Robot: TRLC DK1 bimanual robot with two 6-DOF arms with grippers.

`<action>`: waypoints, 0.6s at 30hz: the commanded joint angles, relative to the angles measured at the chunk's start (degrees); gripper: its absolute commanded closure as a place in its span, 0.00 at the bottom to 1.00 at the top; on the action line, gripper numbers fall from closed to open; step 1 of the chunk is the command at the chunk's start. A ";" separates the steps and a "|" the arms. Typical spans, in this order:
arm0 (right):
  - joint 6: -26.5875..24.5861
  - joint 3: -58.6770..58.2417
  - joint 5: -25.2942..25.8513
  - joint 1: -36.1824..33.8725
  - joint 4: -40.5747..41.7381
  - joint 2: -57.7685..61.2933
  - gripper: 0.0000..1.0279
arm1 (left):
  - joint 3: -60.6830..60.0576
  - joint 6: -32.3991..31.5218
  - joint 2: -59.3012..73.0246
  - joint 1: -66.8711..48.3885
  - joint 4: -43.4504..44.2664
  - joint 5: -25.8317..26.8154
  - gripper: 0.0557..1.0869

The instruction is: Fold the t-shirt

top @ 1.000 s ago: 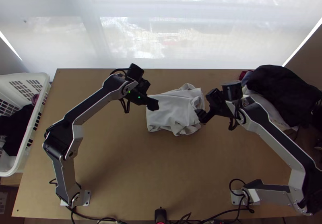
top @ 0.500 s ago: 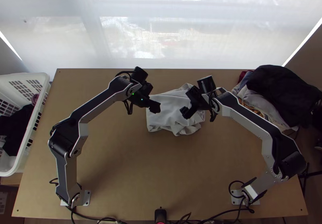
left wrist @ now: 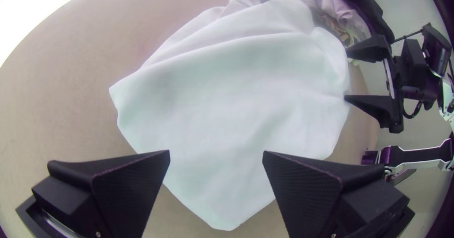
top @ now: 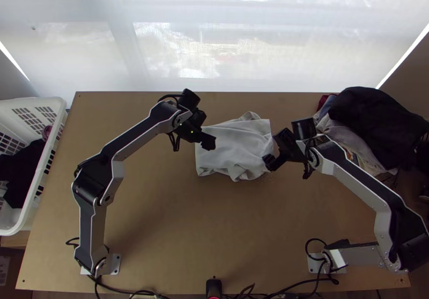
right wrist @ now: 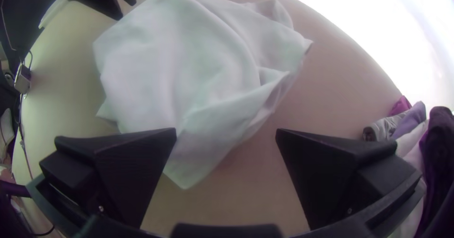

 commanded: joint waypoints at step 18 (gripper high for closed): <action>-8.92 0.62 10.90 25.25 5.37 -4.94 0.05 | 0.37 1.18 4.47 -0.28 -0.60 -2.25 0.07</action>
